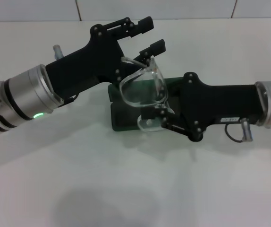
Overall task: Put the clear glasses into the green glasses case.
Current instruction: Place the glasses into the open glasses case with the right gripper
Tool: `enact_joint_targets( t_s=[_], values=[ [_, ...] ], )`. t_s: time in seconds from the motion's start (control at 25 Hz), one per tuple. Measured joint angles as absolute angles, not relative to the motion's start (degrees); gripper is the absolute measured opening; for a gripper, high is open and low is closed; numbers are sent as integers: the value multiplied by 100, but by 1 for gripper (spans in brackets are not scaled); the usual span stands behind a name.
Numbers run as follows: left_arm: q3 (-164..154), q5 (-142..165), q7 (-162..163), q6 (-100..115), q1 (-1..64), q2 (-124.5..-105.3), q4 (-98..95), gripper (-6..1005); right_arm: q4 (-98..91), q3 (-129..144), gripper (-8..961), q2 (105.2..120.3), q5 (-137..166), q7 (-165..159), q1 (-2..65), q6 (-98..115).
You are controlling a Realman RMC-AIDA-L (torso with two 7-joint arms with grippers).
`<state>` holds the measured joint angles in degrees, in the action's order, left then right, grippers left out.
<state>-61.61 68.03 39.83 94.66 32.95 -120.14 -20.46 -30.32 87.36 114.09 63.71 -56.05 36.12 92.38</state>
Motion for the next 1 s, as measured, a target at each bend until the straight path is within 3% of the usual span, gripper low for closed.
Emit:
enact_joint_targets(
  t_s=[0.2, 0.8, 1.0],
  values=[
    [-6161, 6825, 3901, 9465, 3296, -12019, -2042, 432, -3031, 8734, 117, 11292, 6456, -6173, 3751, 9082],
    [-6075, 6458, 3618, 9393, 3205, -11999, -1945, 431, -3138, 8712, 116, 11204, 6650, -6288, 3790, 9004],
    [-6064, 5351, 3259, 9094, 2895, -11994, -1828, 431, -3398, 8554, 116, 11155, 6899, -6229, 3740, 8438]
  ],
)
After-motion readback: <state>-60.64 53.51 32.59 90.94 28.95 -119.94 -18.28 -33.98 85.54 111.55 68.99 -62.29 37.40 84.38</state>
